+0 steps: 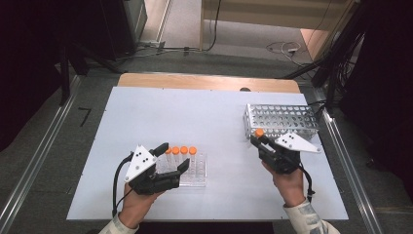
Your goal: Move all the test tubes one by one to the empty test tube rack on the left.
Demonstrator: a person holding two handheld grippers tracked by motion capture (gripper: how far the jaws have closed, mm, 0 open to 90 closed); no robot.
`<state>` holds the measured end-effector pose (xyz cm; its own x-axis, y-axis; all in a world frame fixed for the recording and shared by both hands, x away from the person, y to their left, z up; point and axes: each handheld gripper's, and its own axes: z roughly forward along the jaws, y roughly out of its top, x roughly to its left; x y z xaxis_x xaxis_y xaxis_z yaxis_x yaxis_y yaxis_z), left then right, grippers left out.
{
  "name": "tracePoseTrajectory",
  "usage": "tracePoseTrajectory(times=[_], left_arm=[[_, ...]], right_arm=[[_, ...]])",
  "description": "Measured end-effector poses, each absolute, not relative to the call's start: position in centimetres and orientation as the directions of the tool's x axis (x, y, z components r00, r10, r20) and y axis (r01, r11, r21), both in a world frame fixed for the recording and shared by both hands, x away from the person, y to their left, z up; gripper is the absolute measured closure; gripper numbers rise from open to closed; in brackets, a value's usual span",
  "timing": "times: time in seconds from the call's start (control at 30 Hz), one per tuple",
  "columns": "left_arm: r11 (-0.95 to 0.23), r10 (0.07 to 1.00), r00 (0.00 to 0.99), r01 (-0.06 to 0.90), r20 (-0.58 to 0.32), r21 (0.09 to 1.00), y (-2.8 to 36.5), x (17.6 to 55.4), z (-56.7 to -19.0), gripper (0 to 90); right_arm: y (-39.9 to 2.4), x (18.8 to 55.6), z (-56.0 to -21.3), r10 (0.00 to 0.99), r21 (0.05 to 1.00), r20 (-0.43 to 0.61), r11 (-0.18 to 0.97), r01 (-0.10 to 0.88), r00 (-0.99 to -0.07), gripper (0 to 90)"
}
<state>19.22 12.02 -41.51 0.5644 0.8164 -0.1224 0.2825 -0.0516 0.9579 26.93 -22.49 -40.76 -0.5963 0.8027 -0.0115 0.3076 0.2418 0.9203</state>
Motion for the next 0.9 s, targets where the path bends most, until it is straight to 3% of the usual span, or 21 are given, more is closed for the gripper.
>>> tracePoseTrajectory(times=[0.47, 0.9], left_arm=[[-0.088, 0.771, 0.627, 0.279, -0.112, 0.956, 9.6, 18.7, -41.7, 22.0], [-0.146, 0.660, 0.742, 0.285, -0.122, 0.947, 4.7, 19.3, -41.4, 39.8]], right_arm=[[-20.5, 23.3, -43.1, 0.707, 0.877, -0.013, 0.348, 0.331, -0.707, 72.3], [-18.8, 21.7, -43.2, 0.644, 0.860, -0.054, 0.418, 0.292, -0.763, 72.3]])
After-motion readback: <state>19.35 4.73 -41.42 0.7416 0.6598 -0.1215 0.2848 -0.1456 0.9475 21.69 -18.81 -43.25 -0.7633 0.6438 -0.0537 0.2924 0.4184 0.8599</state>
